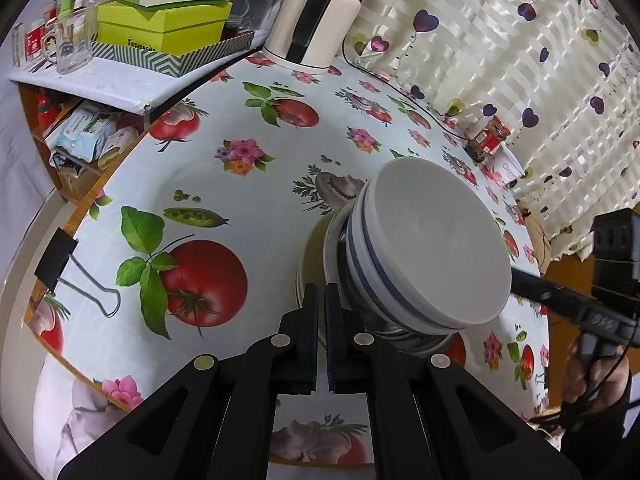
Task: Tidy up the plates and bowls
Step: 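Carry the bowl stack with both grippers over the beige plate stack, then lower the bowl stack onto the beige plates with both grippers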
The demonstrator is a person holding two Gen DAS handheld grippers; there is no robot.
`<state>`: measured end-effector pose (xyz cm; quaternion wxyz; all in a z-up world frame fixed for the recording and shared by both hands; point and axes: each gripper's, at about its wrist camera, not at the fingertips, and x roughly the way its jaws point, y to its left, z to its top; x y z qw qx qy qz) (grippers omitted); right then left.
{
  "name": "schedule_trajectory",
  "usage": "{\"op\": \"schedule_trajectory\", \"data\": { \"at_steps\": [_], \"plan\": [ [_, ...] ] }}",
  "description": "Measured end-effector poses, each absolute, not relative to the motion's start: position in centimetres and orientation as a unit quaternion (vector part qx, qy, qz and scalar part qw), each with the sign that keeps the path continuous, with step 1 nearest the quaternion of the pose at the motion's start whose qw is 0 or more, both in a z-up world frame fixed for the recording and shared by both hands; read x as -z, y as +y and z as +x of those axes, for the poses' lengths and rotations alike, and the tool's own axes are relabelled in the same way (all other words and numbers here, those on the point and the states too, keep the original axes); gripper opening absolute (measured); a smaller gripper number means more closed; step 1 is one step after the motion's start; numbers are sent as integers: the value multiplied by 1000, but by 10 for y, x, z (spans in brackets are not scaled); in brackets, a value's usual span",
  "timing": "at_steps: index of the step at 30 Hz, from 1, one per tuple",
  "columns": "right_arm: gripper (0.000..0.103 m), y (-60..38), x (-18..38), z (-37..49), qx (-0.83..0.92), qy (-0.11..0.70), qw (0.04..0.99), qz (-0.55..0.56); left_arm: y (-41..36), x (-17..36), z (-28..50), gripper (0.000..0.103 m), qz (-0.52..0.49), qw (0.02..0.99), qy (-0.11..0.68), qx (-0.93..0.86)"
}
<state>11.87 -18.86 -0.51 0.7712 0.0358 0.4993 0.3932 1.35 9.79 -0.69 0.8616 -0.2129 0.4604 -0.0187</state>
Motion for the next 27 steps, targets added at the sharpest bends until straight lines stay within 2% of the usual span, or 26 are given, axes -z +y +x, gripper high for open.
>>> {"op": "schedule_trajectory", "data": {
  "at_steps": [4, 14, 27],
  "plan": [
    [42, -210, -14, 118, -412, 465, 781, 61, 100, 5, 11, 2, -216, 864, 455, 17],
    [46, -247, -60, 108, -472, 393, 783, 100, 104, -1, 10, 2, -227, 870, 436, 24],
    [47, -253, -65, 95, -509, 383, 763, 109, 110, 1, 12, 2, -234, 873, 427, 29]
  ]
}}
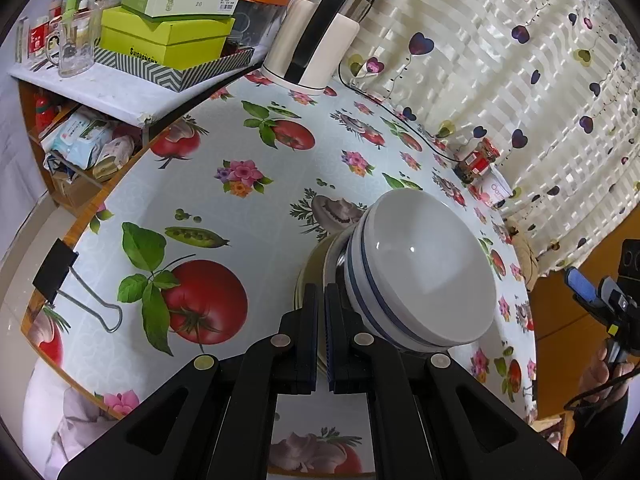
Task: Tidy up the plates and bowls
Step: 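Lower the bowl stack onto the beige plates with both grippers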
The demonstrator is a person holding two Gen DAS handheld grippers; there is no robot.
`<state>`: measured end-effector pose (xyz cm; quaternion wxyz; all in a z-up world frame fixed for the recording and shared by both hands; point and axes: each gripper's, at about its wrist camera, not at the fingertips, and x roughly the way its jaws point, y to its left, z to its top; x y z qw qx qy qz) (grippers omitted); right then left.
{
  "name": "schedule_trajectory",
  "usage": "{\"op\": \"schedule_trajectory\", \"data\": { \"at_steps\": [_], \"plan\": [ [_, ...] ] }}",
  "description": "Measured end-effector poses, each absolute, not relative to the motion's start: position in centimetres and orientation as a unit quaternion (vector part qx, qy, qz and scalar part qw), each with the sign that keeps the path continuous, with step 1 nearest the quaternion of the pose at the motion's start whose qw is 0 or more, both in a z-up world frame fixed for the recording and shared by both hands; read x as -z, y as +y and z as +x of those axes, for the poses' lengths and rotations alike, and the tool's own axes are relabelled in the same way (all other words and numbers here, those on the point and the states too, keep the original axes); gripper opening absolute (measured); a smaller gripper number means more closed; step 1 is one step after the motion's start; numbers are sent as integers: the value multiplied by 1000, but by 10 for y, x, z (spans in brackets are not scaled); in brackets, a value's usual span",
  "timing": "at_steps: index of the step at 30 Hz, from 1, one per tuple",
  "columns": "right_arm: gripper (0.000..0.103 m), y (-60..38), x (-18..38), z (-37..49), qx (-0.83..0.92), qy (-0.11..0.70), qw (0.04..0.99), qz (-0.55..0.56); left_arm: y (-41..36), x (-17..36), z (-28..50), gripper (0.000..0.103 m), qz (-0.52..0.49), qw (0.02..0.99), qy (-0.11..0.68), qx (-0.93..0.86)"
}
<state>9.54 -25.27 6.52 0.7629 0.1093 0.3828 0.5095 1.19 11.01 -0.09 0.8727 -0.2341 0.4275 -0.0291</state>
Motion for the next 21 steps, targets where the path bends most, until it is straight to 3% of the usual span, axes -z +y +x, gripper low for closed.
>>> {"op": "schedule_trajectory", "data": {
  "at_steps": [14, 19, 21],
  "plan": [
    [54, -234, -46, 80, -486, 406, 772, 51, 96, -10, -2, 3, -196, 884, 424, 28],
    [55, -225, -42, 73, -473, 403, 783, 29, 87, -17, -9, 17, -190, 887, 420, 35],
    [55, -221, -41, 69, -469, 401, 787, 18, 84, -20, -11, 18, -185, 888, 420, 32]
  ]
}}
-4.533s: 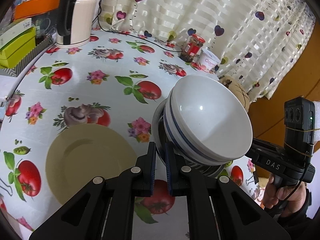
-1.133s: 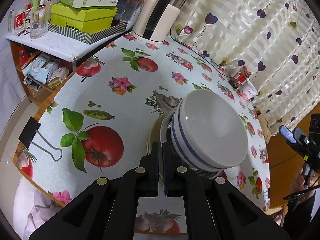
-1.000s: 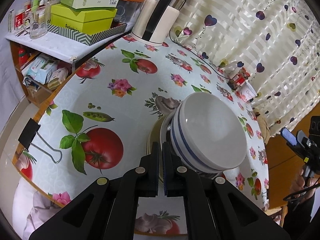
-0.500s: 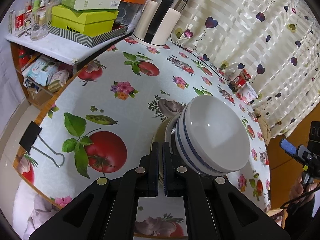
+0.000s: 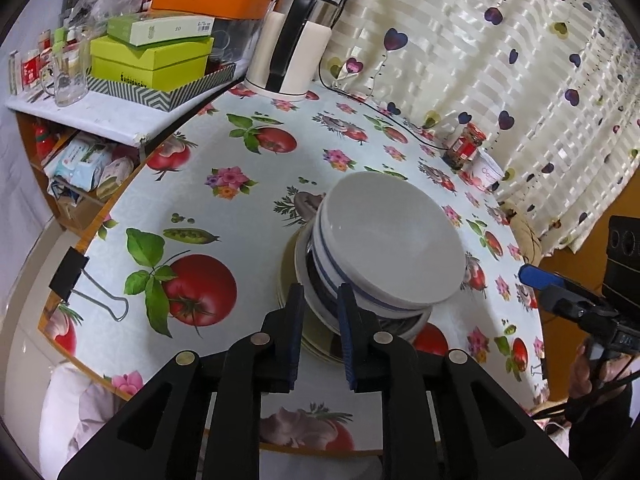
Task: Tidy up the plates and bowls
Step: 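Lower the bowl stack onto the beige plates with both grippers, then open both grippers and pull them back from the stacked dishes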
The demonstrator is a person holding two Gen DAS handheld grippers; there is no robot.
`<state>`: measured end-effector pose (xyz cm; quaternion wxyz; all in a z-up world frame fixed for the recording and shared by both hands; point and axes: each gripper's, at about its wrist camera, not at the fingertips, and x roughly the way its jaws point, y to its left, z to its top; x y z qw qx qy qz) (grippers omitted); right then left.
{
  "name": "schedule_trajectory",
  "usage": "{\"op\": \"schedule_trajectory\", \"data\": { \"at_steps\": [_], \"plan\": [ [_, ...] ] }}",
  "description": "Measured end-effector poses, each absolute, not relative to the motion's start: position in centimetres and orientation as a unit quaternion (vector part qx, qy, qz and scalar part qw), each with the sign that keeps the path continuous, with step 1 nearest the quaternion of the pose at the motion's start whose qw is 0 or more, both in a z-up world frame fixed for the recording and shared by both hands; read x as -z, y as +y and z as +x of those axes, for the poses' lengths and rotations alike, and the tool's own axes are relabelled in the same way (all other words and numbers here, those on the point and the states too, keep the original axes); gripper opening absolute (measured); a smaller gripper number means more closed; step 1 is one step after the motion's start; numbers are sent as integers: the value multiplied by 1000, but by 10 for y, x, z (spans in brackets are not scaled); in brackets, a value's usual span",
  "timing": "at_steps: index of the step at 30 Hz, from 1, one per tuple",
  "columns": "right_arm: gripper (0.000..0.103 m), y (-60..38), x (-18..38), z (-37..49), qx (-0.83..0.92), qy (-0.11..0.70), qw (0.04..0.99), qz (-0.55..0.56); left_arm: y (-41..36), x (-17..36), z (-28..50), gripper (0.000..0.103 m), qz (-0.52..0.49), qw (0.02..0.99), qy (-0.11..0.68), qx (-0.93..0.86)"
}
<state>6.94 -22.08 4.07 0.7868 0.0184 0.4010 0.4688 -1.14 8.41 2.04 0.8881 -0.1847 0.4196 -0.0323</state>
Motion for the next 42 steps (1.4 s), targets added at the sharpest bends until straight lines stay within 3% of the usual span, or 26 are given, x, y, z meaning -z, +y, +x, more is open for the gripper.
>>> {"op": "schedule_trajectory", "data": {
  "at_steps": [9, 23, 42],
  "plan": [
    [56, -210, -37, 60, -456, 400, 795, -7, 69, -33, -23, 18, -156, 895, 418, 17],
    [68, -198, -31, 38, -420, 400, 812, -59, 49, -26, -38, 18, -109, 894, 435, -8],
    [71, -164, -16, 23, -387, 413, 811, -148, 50, -7, -34, 18, -108, 884, 454, -24]
  ]
}}
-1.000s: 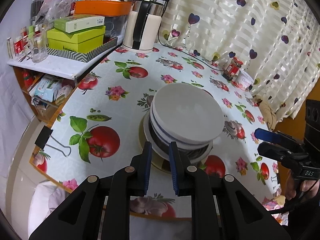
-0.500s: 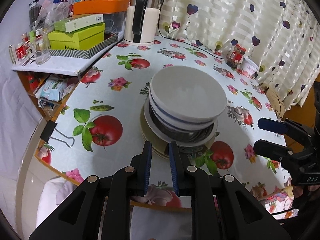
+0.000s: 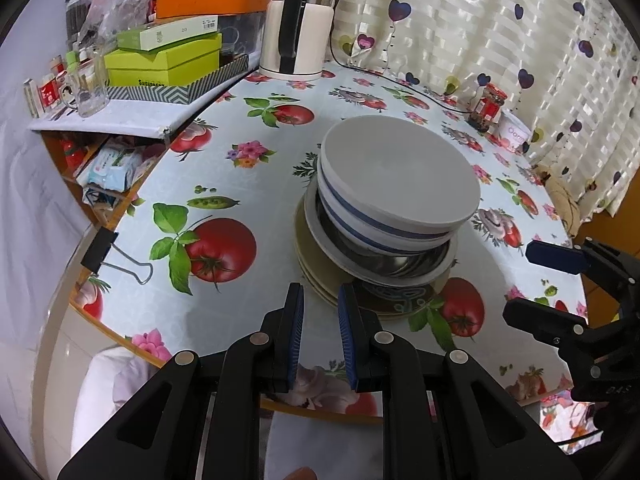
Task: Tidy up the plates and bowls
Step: 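Open both grippers and pull them back from the stacked dishes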
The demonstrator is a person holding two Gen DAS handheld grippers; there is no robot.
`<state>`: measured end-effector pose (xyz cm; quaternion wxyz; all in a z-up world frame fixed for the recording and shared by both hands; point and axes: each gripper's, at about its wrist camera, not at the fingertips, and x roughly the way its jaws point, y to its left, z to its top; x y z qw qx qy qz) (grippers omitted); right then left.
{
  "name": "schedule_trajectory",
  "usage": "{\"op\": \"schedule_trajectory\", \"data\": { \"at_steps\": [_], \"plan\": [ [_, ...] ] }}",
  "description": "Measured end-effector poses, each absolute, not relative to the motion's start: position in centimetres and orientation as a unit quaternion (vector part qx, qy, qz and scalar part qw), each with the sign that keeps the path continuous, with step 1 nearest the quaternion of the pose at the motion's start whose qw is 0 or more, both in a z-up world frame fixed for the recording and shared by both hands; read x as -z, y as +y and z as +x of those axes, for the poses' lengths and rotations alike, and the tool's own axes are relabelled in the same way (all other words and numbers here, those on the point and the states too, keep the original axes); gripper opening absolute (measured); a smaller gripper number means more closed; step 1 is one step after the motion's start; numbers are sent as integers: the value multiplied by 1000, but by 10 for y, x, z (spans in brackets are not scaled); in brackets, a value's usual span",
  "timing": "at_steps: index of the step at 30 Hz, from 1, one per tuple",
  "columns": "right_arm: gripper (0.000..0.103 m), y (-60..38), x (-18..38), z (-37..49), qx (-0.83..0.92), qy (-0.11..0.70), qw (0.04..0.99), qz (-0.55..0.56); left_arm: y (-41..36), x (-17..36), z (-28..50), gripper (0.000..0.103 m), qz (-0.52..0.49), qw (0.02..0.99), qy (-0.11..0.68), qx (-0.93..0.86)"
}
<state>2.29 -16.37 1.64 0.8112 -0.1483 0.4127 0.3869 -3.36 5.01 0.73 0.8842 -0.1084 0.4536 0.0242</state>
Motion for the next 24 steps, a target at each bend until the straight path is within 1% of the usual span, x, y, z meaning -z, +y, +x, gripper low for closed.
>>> {"op": "schedule_trajectory", "data": {
  "at_steps": [24],
  "plan": [
    [72, -162, -5, 30, -367, 435, 808, -152, 43, 0, -28, 18, -86, 880, 467, -32]
  ]
}}
